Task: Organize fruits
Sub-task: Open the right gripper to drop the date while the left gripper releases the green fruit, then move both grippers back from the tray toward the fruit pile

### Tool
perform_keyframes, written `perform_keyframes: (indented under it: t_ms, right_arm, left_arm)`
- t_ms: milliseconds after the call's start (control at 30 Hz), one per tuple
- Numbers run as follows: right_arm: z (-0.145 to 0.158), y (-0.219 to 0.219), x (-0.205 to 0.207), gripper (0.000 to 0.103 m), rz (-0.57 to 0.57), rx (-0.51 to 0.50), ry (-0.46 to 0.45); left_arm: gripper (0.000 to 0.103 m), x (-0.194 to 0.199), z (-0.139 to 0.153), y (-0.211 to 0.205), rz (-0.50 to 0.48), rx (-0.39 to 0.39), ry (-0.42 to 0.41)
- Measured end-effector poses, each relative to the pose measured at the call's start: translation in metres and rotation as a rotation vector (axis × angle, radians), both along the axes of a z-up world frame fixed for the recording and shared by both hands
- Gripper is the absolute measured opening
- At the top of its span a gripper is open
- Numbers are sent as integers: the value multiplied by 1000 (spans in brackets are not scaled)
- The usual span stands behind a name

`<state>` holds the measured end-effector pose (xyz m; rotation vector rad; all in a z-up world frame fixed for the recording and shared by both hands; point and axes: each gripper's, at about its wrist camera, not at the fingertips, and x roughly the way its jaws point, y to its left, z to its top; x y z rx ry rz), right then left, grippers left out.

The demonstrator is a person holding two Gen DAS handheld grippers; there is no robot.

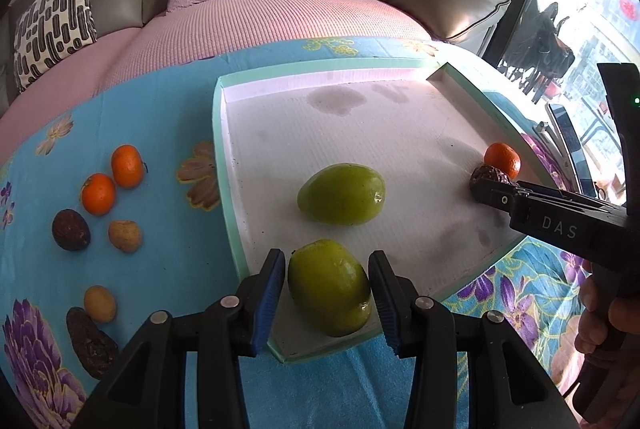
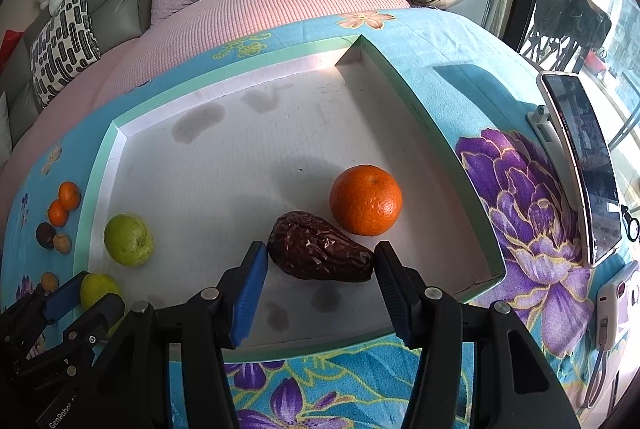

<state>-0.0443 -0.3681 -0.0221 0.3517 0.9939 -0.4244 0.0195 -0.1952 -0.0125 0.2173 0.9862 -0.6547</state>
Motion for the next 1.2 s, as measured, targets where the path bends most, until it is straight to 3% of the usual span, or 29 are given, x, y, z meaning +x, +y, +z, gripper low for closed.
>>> perform_keyframes:
  t_ms: [400, 667, 800, 867, 1000, 1133, 1200]
  right_arm:
    - [26, 8, -7, 58, 3, -46, -70]
    - [30, 11, -7, 58, 9, -60, -79]
    - [28, 9, -8, 79, 2, -54, -80]
    - [27, 8, -7, 80, 2, -57, -77]
    - [25, 10, -5, 85, 13, -67, -73]
    - [24, 15, -3, 92, 30, -83, -83]
    - [24, 17, -2, 93, 36, -89, -90]
  left_arm:
    - [47, -1, 29, 19, 23, -50, -53]
    - [48, 15, 31, 43, 116, -53, -66]
    - [59, 27, 25, 60, 190, -37, -67]
    - [62, 33, 22, 69, 230, -21, -69]
    - [79, 44, 13, 84, 302, 1, -59]
    - [82, 52, 6, 96, 354, 10, -45]
    - [102, 54, 4, 100, 378, 23, -50]
